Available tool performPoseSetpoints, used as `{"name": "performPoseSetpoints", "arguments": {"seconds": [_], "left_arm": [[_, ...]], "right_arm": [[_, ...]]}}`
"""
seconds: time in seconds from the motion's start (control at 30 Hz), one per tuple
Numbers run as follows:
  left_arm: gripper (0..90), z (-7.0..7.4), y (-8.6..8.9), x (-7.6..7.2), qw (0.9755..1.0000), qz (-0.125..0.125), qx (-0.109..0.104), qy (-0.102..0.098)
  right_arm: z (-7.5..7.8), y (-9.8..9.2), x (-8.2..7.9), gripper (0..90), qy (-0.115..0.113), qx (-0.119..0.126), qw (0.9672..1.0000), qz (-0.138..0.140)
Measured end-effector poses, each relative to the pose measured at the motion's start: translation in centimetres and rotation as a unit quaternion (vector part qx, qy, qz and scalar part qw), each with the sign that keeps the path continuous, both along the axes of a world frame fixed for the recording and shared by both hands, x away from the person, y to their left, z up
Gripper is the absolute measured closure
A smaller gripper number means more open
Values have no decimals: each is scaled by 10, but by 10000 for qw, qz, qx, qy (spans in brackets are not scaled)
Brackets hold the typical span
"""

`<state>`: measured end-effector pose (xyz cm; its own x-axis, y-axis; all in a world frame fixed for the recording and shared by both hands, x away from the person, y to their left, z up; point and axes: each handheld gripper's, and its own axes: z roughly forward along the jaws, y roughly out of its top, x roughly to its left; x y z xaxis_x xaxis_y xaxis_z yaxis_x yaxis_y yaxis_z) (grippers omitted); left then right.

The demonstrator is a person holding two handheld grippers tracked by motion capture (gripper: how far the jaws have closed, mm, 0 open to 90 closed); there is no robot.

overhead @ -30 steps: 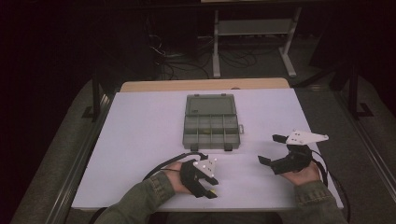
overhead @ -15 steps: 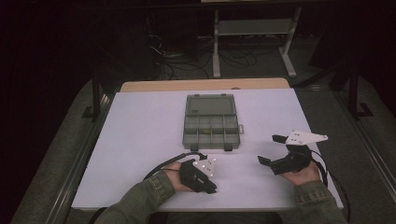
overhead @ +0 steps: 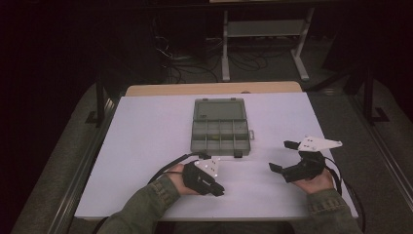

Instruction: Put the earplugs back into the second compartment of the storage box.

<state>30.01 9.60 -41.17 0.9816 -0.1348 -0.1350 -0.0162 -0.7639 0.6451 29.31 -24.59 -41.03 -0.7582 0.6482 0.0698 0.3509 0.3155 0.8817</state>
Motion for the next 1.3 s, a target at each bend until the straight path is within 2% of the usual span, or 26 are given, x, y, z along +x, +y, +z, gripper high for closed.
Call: {"name": "performPoseSetpoints", "arguments": {"seconds": [0.1,0.3,0.6,0.8,0.93,1.3], "left_arm": [[821,4,3,3,10000,56,-66,-24],[820,17,9,8,9995,160,-170,-193],[821,32,21,19,9982,356,-388,-278],[821,45,22,33,9974,440,-461,-329],[823,50,21,43,9972,499,-461,-327],[825,65,14,68,9965,648,-237,-473]], "right_arm": [[0,0,0,2,6,-3,10000,4],[0,0,0,2,2,-2,10000,8],[0,0,0,2,0,0,10000,-1],[0,1,0,2,27,-22,10000,-3],[0,1,0,2,44,-26,10000,0],[-1,0,0,2,40,-29,10000,-3]]}}
